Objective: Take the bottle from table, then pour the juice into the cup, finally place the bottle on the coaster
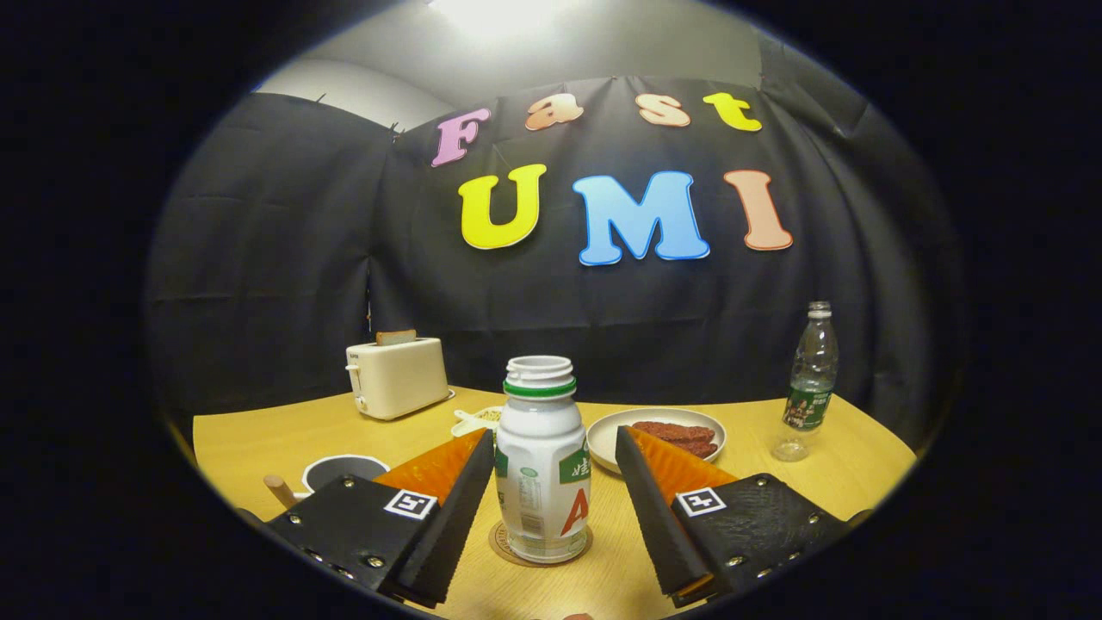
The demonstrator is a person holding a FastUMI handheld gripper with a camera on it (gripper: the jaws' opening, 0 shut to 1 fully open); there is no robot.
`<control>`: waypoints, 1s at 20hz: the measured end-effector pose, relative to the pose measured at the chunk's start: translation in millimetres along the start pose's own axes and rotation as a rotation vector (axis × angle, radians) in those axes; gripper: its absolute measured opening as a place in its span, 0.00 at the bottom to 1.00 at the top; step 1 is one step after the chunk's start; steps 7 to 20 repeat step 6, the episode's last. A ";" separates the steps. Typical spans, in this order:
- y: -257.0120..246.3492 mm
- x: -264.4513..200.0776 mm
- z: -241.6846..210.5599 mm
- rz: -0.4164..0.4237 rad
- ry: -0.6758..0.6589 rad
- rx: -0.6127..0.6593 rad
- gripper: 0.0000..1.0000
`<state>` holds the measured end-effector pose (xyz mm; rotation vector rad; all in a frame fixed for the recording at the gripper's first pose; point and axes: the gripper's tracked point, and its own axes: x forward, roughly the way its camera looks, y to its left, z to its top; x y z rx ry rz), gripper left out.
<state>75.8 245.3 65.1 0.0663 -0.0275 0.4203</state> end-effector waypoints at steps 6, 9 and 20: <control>-31.3 -29.0 10.9 -0.056 -0.048 -0.017 0.86; -31.3 -29.0 10.9 -0.056 -0.048 -0.017 0.86; -31.3 -29.0 10.9 -0.056 -0.048 -0.017 0.86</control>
